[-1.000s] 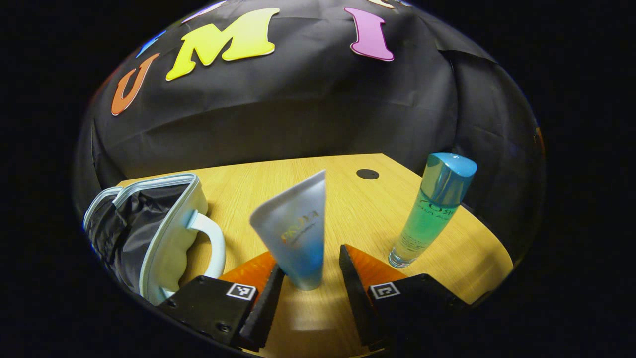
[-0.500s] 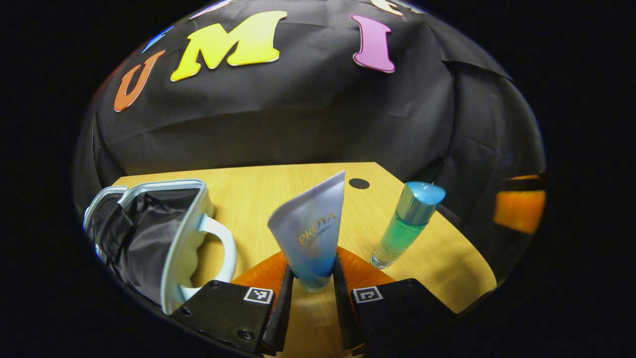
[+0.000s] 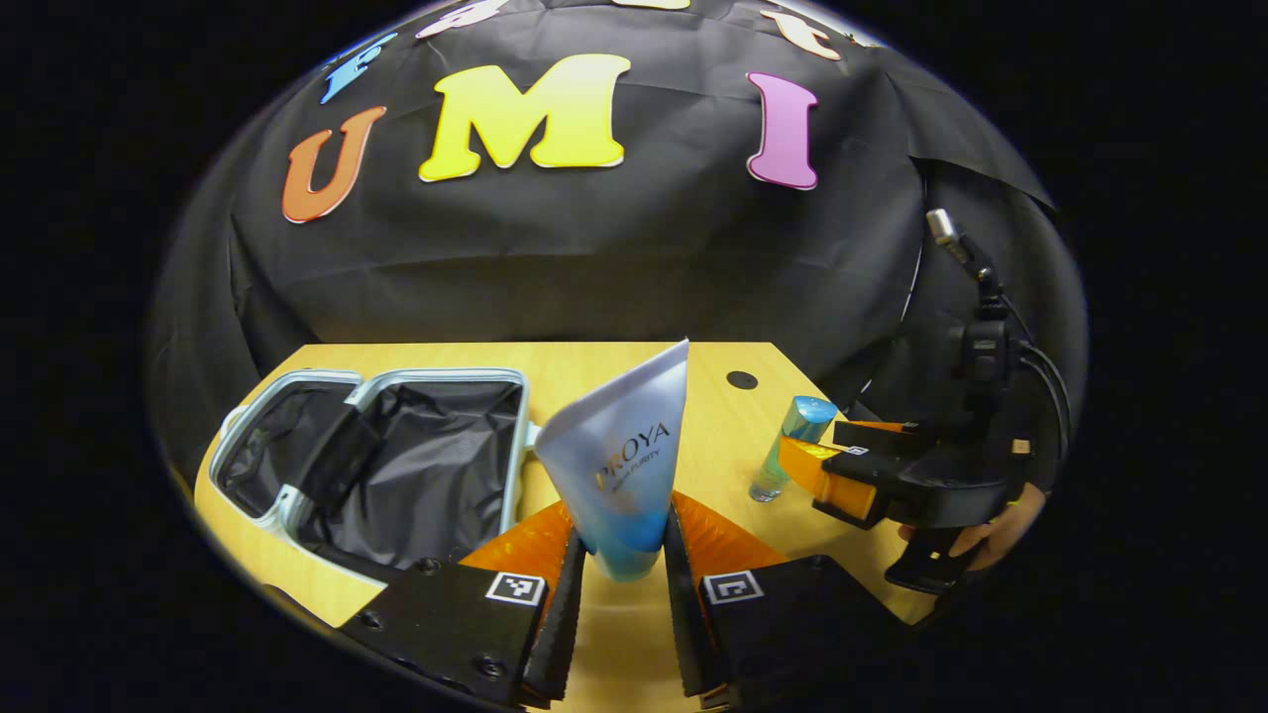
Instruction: First open the suitcase, pack the skin care products into it, and then close the suitcase.
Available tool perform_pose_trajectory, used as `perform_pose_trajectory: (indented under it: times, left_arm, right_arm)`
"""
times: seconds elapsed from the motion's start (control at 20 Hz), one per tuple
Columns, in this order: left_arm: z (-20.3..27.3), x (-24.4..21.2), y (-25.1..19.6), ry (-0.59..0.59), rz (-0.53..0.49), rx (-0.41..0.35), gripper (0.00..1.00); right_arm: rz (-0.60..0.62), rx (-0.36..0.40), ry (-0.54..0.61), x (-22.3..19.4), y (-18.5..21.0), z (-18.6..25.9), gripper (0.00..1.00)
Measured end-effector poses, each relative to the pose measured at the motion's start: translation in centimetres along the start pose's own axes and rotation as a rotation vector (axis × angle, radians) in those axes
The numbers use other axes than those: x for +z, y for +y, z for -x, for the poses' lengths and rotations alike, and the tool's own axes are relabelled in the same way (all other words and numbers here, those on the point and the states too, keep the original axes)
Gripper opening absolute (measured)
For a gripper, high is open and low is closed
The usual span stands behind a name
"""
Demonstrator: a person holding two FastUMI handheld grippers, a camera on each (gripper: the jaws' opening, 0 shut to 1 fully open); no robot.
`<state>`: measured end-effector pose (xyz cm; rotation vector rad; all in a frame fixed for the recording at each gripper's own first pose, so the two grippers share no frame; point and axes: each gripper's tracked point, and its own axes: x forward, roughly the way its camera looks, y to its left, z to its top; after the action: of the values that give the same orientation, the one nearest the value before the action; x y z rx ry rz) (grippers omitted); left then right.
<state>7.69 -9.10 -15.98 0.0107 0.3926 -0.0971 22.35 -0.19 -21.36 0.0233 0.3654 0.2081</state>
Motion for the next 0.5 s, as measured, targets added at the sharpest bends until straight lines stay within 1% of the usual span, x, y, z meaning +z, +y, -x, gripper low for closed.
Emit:
perform_pose_trajectory:
  times: [0.1,0.2,0.35,0.4,0.45,0.5]
  left_arm:
    - [1.4,0.4,1.5,0.000,0.025,0.030,0.44]
    - [2.7,0.5,2.9,-0.005,0.059,0.058,0.44]
    - [4.4,0.7,5.2,-0.006,0.087,0.105,0.44]
    - [4.9,0.8,6.0,-0.007,0.094,0.118,0.44]
    - [5.2,0.7,7.0,-0.007,0.102,0.126,0.44]
    - [5.5,0.6,8.0,-0.005,0.111,0.135,0.44]
  right_arm:
    - [-0.014,0.026,0.007,-0.5,0.9,-1.1,0.80]
    - [0.006,0.007,0.018,-0.9,1.0,-2.3,0.77]
    - [0.011,0.000,0.028,-1.6,1.5,-3.0,0.68]
    - [0.026,-0.012,0.029,-1.6,1.6,-3.1,0.67]
    - [0.038,-0.022,0.024,-1.6,1.6,-3.3,0.61]
    - [0.056,-0.056,0.021,-1.4,1.2,-3.6,0.60]
